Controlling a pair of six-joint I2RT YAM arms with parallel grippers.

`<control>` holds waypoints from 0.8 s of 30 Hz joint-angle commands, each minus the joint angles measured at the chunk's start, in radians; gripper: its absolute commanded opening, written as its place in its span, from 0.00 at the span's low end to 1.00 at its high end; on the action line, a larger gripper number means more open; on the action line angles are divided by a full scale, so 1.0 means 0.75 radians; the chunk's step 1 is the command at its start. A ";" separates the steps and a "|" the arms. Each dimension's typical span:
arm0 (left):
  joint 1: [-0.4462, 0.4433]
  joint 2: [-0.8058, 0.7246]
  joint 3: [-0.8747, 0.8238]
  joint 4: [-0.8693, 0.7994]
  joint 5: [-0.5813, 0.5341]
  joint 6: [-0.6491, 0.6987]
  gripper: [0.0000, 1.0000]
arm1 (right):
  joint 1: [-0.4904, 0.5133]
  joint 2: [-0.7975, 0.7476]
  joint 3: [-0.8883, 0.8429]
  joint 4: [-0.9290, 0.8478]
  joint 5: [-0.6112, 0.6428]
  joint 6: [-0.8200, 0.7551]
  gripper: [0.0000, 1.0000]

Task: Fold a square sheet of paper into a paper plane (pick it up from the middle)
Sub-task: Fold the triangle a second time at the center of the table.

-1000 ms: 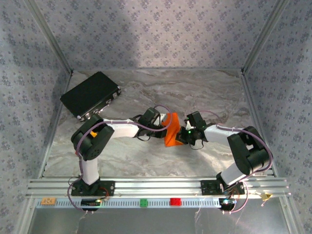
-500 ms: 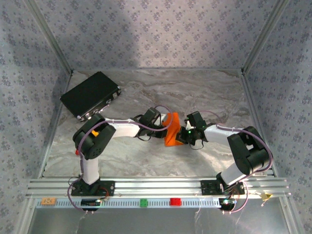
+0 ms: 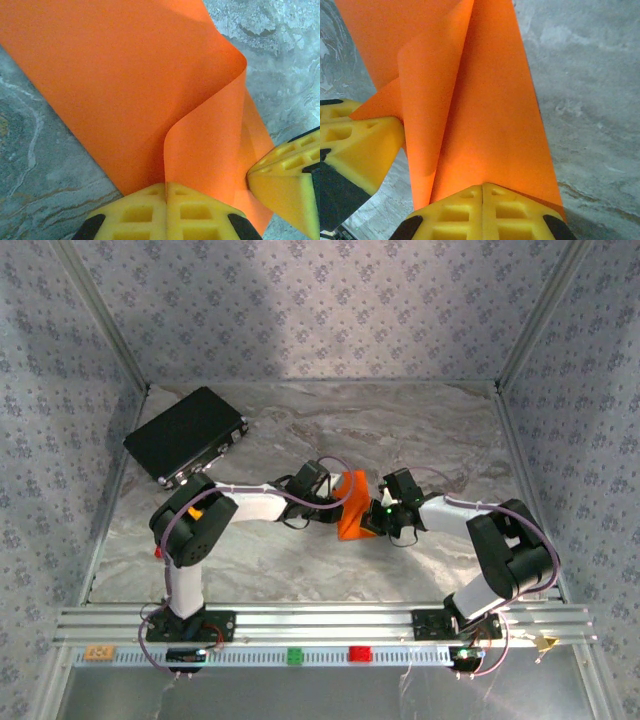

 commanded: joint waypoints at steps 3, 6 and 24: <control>0.009 0.047 0.015 -0.009 0.036 -0.001 0.00 | -0.014 -0.016 -0.031 -0.059 0.036 -0.001 0.04; 0.009 0.052 0.012 -0.008 0.039 -0.003 0.00 | -0.020 -0.043 -0.023 -0.033 0.022 0.016 0.05; 0.010 0.069 0.025 -0.017 0.060 -0.007 0.00 | -0.040 -0.001 0.045 0.287 -0.168 0.152 0.02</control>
